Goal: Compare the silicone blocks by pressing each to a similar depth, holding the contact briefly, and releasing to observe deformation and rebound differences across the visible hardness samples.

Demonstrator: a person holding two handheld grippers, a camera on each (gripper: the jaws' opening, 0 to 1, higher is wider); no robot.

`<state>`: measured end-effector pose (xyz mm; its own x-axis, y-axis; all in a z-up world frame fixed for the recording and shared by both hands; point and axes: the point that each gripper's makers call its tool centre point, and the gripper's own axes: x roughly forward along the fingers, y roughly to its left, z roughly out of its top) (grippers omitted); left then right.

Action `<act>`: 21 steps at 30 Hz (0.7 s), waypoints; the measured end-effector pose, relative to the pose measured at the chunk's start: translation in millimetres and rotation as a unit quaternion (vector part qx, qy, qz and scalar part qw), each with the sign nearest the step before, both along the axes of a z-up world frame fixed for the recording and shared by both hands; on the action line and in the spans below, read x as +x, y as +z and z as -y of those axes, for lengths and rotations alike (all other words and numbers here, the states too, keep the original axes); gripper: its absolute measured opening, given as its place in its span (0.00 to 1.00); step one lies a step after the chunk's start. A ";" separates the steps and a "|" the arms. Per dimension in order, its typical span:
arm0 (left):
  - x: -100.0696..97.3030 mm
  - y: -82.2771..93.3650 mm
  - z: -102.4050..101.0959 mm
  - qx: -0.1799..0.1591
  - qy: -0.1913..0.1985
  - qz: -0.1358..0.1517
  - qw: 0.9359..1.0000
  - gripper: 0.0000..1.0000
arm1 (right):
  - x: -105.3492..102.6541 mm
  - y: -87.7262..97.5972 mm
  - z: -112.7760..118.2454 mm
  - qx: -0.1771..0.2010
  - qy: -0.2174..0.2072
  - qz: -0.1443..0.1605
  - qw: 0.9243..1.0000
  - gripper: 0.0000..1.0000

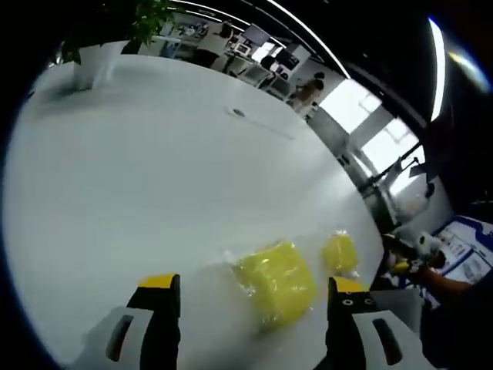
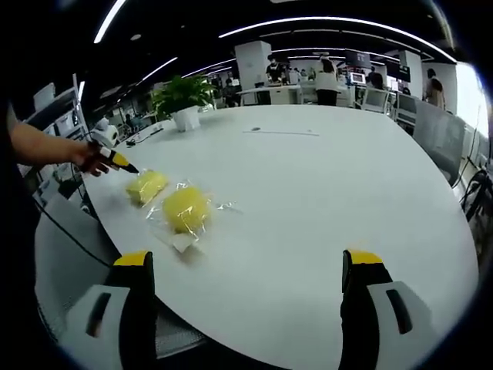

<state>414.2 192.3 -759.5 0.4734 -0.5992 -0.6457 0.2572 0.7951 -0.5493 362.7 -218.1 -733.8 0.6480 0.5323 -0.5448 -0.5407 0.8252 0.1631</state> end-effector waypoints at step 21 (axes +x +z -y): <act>17.3 -8.4 1.4 -0.084 0.073 -0.043 0.993 0.41 | -0.8 -6.4 -5.6 0.007 0.010 -0.012 1.000 0.96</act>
<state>431.6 190.9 -767.9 0.5102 -0.6309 -0.5845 0.0934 0.7162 -0.6916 361.9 -212.5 -740.1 0.6242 0.5526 -0.5523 -0.5529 0.8119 0.1874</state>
